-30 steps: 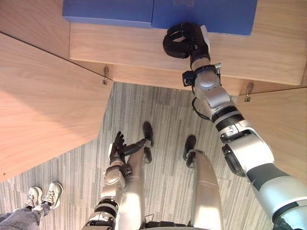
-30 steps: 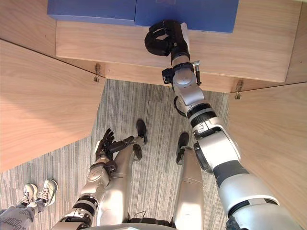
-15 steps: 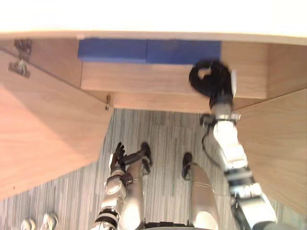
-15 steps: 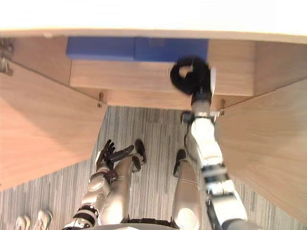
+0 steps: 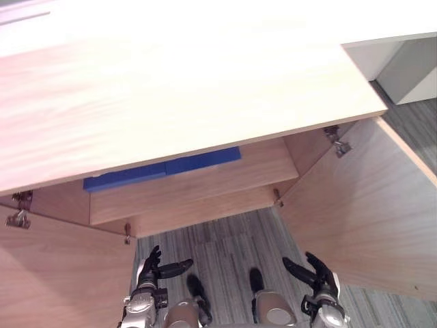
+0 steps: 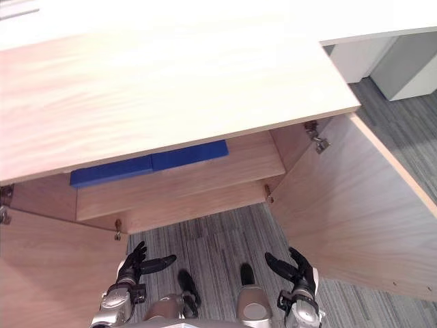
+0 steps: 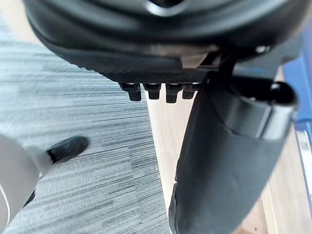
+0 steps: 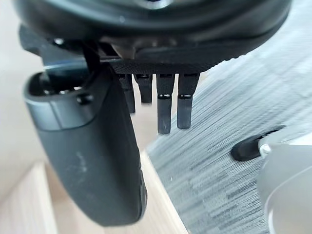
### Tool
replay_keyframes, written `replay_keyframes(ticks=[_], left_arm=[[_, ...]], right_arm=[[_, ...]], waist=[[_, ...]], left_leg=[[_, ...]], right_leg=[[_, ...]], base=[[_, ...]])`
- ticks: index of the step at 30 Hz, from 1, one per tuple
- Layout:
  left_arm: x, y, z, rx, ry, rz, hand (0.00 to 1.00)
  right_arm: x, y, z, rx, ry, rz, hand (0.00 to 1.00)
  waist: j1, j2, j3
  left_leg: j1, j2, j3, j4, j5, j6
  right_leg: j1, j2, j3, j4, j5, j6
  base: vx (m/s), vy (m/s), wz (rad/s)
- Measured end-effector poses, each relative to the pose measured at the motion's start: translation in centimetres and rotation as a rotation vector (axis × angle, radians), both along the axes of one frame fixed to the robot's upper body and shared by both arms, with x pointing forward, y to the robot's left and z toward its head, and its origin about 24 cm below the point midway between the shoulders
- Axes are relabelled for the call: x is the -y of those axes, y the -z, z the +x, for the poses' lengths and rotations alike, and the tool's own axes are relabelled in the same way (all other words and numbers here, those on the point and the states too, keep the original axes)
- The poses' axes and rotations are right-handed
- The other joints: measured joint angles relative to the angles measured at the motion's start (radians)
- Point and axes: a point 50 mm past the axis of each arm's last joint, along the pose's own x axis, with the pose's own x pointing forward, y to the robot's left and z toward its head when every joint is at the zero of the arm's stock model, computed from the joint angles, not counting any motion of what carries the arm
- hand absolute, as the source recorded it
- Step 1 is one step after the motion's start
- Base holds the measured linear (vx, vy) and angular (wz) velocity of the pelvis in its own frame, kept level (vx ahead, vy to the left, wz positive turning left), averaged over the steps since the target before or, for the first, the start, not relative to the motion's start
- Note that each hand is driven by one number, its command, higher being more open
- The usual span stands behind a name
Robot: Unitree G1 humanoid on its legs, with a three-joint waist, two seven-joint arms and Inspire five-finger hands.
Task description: Walk over to the cabinet, pick up the folder, carry it to the office cabinet, place the folder inside the office cabinet, then close the office cabinet door
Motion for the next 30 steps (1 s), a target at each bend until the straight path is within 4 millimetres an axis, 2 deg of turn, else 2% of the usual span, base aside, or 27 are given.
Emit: replay_keyframes(ticks=[2,4,8,12,14,16,20,25,28,30], left_arm=[[-0.2,0.4,-0.9,-0.028,-0.013,-0.003,1.00],[0.1,0.8,-1.8,-0.061,-0.019,-0.014,1.00],[0.7,1.3,-3.1,-0.090,-0.020,-0.042,1.00],[0.7,1.7,-4.3,-0.119,-0.021,-0.046,1.00],[0.7,1.8,-4.7,-0.130,-0.001,-0.041,1.00],[0.7,1.8,-4.7,-0.130,0.009,-0.041,1.00],[1.0,1.7,-4.5,-0.118,0.049,-0.044,1.00],[1.6,1.6,-3.9,-0.106,0.090,-0.050,1.00],[2.0,1.4,-2.9,-0.079,0.117,-0.050,1.00],[2.3,1.0,-1.6,-0.039,0.136,-0.049,1.00]], right_arm=[[0.7,0.0,-0.5,0.008,0.078,0.009,1.00],[2.3,-0.6,-0.8,0.040,0.193,-0.013,1.00],[5.1,-2.7,0.2,0.129,0.290,-0.101,1.00],[7.2,-5.4,3.0,0.247,0.294,-0.173,1.00],[8.9,-7.4,5.2,0.317,0.274,-0.230,1.00],[9.5,-8.8,6.7,0.367,0.260,-0.257,1.00],[11.5,-12.3,9.9,0.469,0.220,-0.337,1.00],[11.9,-15.4,13.8,0.507,0.066,-0.423,1.00],[11.0,-15.8,14.6,0.522,-0.006,-0.427,1.00],[10.1,-16.0,14.3,0.547,-0.046,-0.435,1.00]], waist=[[-0.009,-0.001,-0.013],[-0.012,-0.002,-0.020],[-0.024,-0.004,-0.022],[-0.036,-0.003,-0.022],[-0.038,0.001,-0.019],[-0.038,0.005,-0.016],[-0.039,0.044,0.007],[-0.040,0.078,0.037],[-0.043,0.077,0.048],[-0.049,0.076,0.061]], left_leg=[[0.032,-0.004,0.038,-0.036,0.008,-0.004],[0.068,-0.017,0.087,-0.062,0.008,-0.005],[0.096,-0.033,0.152,-0.082,-0.008,-0.020],[0.097,-0.040,0.208,-0.075,-0.023,-0.019],[0.096,-0.039,0.227,-0.051,-0.041,-0.017],[0.088,-0.037,0.242,-0.030,-0.056,-0.017],[0.054,-0.034,0.254,0.037,-0.105,-0.011],[0.020,-0.026,0.251,0.114,-0.168,-0.006],[0.011,-0.006,0.259,0.160,-0.203,-0.006],[-0.003,0.010,0.260,0.200,-0.230,-0.014]], right_leg=[[-0.001,0.004,0.035,-0.006,0.007,0.001],[-0.001,0.008,0.085,-0.017,0.015,0.006],[-0.015,0.011,0.156,-0.027,0.026,0.011],[-0.043,0.017,0.221,-0.033,0.041,0.017],[-0.046,0.017,0.251,-0.038,0.049,0.021],[-0.053,0.016,0.270,-0.046,0.056,0.023],[-0.079,0.007,0.312,-0.065,0.076,0.030],[-0.125,0.014,0.367,-0.075,0.113,0.038],[-0.129,0.021,0.387,-0.086,0.132,0.043],[-0.128,0.024,0.391,-0.089,0.136,0.044]], base=[[-0.01,0.026,-0.59],[-0.03,0.032,-0.64],[-0.03,0.017,-0.56],[0.01,-0.019,-0.49],[0.04,-0.057,-0.41],[0.02,-0.037,-0.30],[0.02,-0.055,-0.32],[0.02,-0.034,-0.56],[-0.02,-0.019,-0.40],[-0.04,0.004,-0.10]])
